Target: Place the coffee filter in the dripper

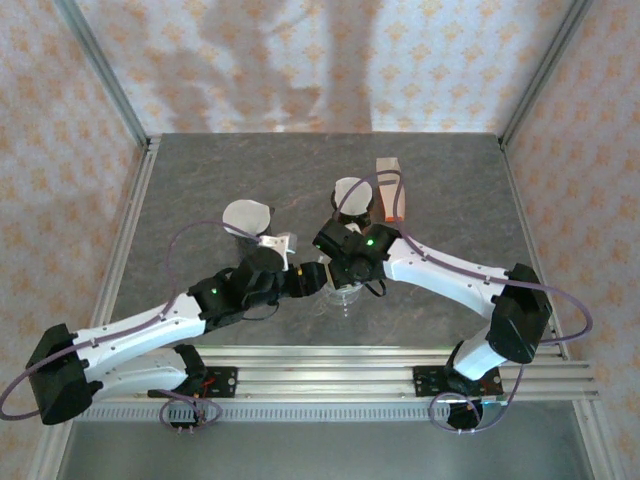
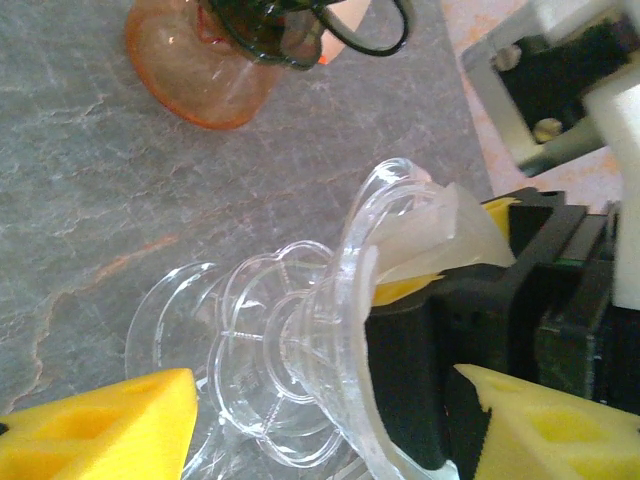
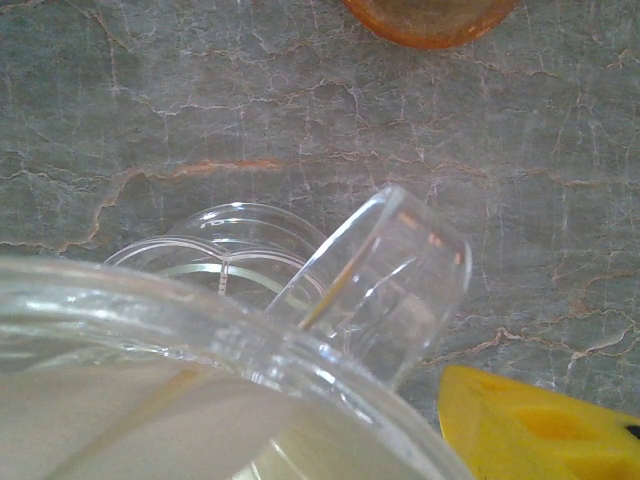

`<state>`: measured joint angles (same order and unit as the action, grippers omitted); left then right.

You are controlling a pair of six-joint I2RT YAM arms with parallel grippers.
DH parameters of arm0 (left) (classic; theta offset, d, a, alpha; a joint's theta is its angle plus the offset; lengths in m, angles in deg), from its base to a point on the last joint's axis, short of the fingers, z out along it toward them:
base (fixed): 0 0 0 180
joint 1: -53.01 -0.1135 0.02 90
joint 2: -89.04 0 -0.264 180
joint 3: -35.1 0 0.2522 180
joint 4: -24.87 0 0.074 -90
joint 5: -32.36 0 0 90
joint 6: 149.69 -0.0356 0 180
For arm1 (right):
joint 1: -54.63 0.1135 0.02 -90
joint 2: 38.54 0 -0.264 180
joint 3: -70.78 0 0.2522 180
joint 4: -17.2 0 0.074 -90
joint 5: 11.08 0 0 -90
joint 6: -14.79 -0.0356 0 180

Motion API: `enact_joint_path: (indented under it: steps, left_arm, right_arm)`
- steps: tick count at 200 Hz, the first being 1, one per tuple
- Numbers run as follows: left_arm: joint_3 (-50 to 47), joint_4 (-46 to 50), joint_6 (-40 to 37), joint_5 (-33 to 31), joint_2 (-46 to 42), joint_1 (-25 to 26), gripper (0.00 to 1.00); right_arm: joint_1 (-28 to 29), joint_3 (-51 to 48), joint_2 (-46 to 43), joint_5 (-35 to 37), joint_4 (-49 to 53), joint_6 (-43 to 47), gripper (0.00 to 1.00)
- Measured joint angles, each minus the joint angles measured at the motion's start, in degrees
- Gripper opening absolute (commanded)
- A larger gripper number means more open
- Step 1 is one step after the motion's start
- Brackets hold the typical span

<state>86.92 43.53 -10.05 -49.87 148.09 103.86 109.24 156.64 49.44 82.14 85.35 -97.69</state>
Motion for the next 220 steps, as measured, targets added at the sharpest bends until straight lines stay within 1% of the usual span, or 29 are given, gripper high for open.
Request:
enact_joint_path:
  steps: [8,29,43,132,183,220]
  left_arm:
    - [0.0,-0.3,0.0,0.2,-0.2,0.0,0.67]
    - [0.0,-0.4,0.1,0.4,-0.1,0.0,0.6]
    - [0.0,-0.4,0.2,0.5,0.0,0.0,0.57]
    - [0.0,-0.4,0.4,0.9,0.3,0.0,0.51]
    - [-0.3,-0.4,0.4,1.4,0.3,0.0,0.45]
    - [-0.4,-0.4,0.5,2.1,0.3,0.0,0.44]
  right_arm:
    - [0.0,0.0,0.0,0.0,0.0,0.0,0.61]
    - [0.2,0.0,0.0,0.2,0.0,-0.2,0.61]
    - [0.4,0.0,0.0,0.4,0.0,-0.3,0.61]
    - [0.7,-0.3,0.0,1.5,-0.3,-1.4,0.61]
    - [0.7,-0.4,-0.1,1.5,-0.5,-1.5,0.61]
    - [0.8,-0.4,-0.1,1.5,-0.4,-1.9,0.61]
